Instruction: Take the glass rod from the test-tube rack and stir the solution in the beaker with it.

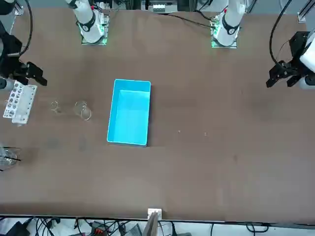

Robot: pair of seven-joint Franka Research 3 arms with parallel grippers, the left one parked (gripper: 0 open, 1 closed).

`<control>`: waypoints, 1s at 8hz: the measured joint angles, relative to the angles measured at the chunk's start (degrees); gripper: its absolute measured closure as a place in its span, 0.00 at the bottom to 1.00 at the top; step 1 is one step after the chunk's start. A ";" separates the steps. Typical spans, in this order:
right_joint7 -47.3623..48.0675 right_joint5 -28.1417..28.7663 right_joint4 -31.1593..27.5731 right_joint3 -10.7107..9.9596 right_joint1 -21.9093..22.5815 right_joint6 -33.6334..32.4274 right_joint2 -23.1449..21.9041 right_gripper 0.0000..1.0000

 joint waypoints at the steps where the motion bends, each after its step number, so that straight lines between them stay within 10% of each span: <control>1: -0.01 0.00 0.00 0.00 0.01 0.00 0.00 0.00; 8: 0.18 -0.34 0.12 -0.58 -2.53 -6.29 -0.04 0.00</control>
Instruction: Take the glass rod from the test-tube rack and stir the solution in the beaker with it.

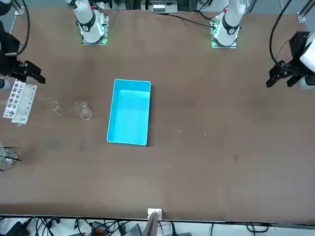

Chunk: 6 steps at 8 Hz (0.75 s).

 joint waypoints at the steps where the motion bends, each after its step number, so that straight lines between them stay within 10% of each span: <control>1: 0.08 -0.19 0.02 -0.15 -2.22 -3.48 -0.04 0.00; 4: -1.02 -5.62 -1.27 -0.60 -12.67 -6.88 0.38 0.00; 6: -10.13 -6.12 -5.87 -0.84 -22.20 3.21 2.00 0.00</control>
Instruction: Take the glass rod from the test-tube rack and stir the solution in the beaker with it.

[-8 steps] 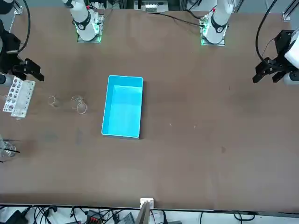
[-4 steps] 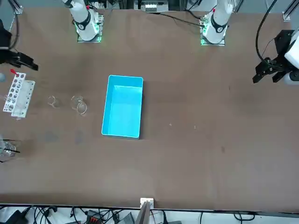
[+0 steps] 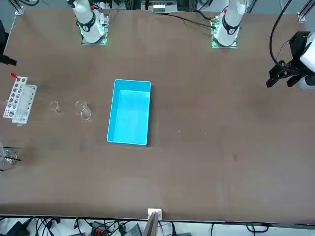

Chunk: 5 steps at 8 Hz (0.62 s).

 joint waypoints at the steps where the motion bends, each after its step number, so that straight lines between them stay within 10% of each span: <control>1: -4.46 0.01 -3.76 -0.12 -4.51 8.15 0.68 0.00; 5: -6.33 0.04 -23.26 0.10 -8.22 41.84 1.98 0.00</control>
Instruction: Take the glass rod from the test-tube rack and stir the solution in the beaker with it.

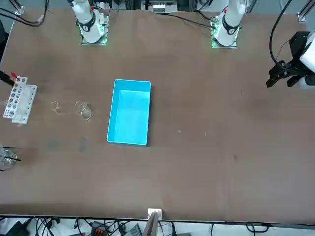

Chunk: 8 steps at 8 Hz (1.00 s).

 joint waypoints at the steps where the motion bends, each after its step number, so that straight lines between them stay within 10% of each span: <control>1: 0.01 0.00 -1.64 0.01 -0.97 4.34 1.51 0.00; 8: -0.32 0.00 -1.99 0.01 -5.12 10.93 8.13 0.03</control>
